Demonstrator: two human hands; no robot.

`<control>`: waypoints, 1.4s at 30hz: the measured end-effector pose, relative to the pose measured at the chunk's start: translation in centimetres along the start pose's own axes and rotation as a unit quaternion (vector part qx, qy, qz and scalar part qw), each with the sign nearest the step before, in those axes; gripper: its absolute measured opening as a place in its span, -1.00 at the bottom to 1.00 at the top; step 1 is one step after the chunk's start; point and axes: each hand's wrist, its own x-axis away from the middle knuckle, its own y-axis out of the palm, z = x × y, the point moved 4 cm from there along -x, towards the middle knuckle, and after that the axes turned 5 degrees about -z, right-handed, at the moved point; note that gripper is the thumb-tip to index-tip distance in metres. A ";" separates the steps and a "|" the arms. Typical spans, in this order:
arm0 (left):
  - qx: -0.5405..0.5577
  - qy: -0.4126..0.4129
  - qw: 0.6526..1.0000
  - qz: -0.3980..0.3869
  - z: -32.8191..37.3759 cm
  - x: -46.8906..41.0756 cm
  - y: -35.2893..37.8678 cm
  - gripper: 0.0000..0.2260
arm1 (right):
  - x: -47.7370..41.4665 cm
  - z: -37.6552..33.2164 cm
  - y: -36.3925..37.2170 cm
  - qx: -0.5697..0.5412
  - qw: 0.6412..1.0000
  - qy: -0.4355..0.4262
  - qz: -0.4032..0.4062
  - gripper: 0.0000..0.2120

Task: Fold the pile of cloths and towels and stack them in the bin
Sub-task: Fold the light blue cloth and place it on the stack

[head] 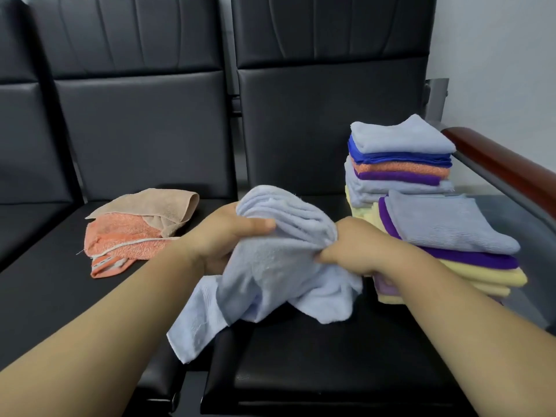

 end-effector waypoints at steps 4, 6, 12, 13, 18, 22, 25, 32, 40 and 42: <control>-0.434 -0.059 0.896 0.072 -0.1 0.3 -1.1 -0.81 | 1.3 -0.2 -1.8 -0.175 0.984 -0.027 0.010 -0.78; -0.366 -0.040 0.924 0.101 -0.2 0.6 -1.0 -0.95 | 2.0 -1.1 -1.8 -0.274 0.959 -0.077 0.003 -0.91; 0.039 0.009 0.997 0.067 -0.2 0.1 -1.6 -0.68 | 1.1 -0.8 0.9 -0.061 0.993 -0.061 -0.086 -0.63; 0.050 0.011 0.998 0.035 -0.3 -0.1 -0.8 -0.66 | 0.9 -0.8 1.1 -0.023 0.996 -0.044 -0.076 -0.67; -0.185 0.000 0.983 -0.021 -0.1 -0.2 0.6 -0.56 | 1.1 -1.4 -1.6 -0.083 0.995 -0.053 0.029 -0.79; -0.443 -0.034 0.891 0.090 0.6 0.4 -0.5 -0.87 | 1.4 -1.0 -2.0 -0.252 0.962 -0.101 -0.009 -0.82; -0.186 -0.009 0.978 0.096 0.7 0.8 -1.1 -0.81 | 1.3 -1.0 -1.0 -0.275 0.952 -0.120 -0.063 -0.70; -0.048 0.013 0.998 0.032 0.8 0.2 0.4 -0.66 | 0.5 -0.9 -0.4 -0.003 0.999 -0.040 -0.009 -0.75; -0.389 -0.026 0.911 0.136 0.9 0.6 -1.5 -0.92 | 1.4 -1.6 -1.0 -0.300 0.945 -0.131 -0.016 -0.95; -0.266 0.017 0.949 0.167 1.0 0.9 -2.1 -0.88 | 1.0 -1.5 0.0 -0.289 0.947 -0.129 -0.062 -0.80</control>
